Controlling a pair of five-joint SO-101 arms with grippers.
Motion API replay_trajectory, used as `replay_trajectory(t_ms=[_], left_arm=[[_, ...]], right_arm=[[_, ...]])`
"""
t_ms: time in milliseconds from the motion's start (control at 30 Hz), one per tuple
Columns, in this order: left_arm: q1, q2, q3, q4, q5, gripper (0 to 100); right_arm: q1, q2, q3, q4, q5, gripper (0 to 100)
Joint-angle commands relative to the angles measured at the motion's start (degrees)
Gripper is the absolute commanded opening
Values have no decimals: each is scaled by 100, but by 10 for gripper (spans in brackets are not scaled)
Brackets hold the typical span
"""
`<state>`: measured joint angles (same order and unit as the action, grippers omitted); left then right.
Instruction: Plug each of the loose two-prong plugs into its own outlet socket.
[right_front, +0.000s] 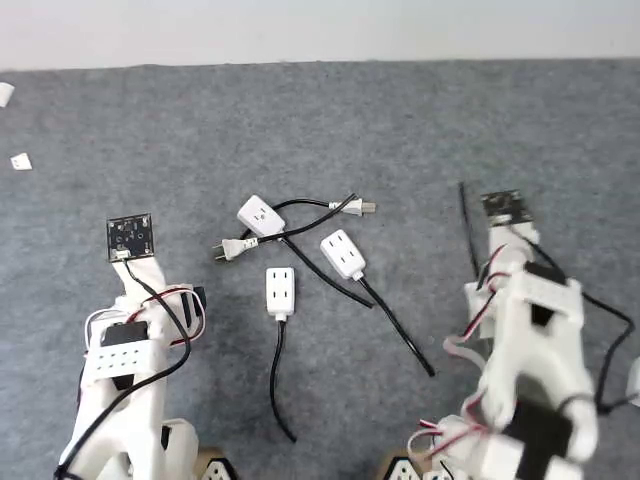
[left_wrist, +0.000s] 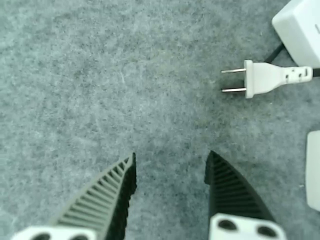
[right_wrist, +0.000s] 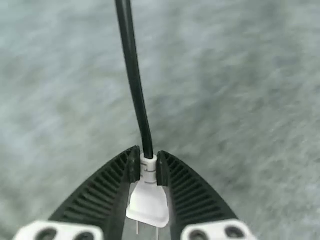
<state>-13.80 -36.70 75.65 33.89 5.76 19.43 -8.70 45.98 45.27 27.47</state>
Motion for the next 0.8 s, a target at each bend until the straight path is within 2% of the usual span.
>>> replay_trajectory(t_ms=[0,133,267,367,533,767], left_arm=[[-35,-26,-268,-114,-70,214],[-35,-26,-268,-123,-70,214],[-35,-26,-268,-123,-70,214],[-35,-26,-268,-123,-70,214],[-35,-26,-268,-132,-70,215],[-35,-26,-268,-132,-70,215]], right_arm=[[277,884,-923,-224,132,12],[400,1455,-1670,75,158,20],[400,1815,-1952,295,738,135],[365,1851,-2048,295,791,195],[382,1262,-2154,356,791,175],[356,453,-1952,1024,949,165]])
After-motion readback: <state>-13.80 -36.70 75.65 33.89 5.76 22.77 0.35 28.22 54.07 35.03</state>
